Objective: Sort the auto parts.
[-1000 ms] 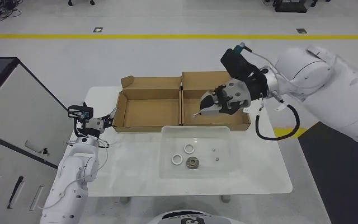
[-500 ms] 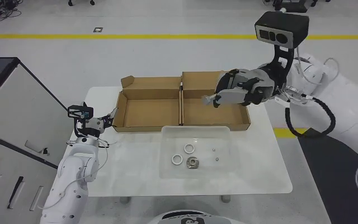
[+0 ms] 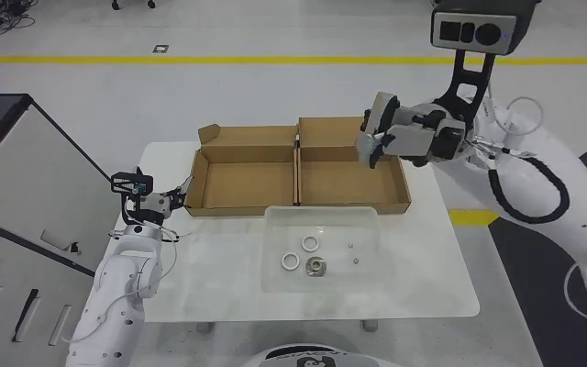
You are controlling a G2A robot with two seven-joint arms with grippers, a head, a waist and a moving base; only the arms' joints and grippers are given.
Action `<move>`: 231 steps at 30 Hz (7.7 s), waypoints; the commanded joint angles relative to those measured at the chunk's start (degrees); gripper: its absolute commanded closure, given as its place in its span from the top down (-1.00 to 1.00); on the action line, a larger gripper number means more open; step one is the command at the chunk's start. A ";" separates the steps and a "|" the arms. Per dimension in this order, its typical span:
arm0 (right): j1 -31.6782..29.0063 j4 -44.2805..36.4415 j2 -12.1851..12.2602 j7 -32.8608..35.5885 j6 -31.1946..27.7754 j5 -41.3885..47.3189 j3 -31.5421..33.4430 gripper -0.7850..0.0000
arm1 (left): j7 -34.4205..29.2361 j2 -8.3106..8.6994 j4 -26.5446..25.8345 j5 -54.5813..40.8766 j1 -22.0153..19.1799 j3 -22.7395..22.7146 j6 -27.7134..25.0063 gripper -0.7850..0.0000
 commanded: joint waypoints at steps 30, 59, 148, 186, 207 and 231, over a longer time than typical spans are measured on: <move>-21.68 -10.60 -8.82 9.67 9.68 19.87 19.75 -1.00 | 0.00 0.00 0.00 0.00 0.00 0.00 0.00 1.00; -30.67 -5.12 -14.84 16.44 16.47 5.93 29.61 -1.00 | 0.00 0.00 0.00 0.00 0.00 0.00 0.00 1.00; -35.82 -5.46 -24.83 24.95 24.98 9.87 37.89 -1.00 | 0.00 0.00 0.00 0.00 0.00 0.00 0.00 1.00; -22.05 5.92 -14.95 38.97 39.01 -75.74 62.44 -1.00 | 0.00 0.00 0.00 0.00 0.00 0.00 0.00 1.00; -13.78 26.56 -17.68 30.95 35.42 -97.31 26.83 -1.00 | 0.00 0.00 0.00 0.00 0.00 0.00 0.00 1.00; -17.85 37.74 -18.90 24.66 39.45 -112.44 17.03 -1.00 | 0.00 0.00 0.00 0.00 0.00 0.00 0.00 1.00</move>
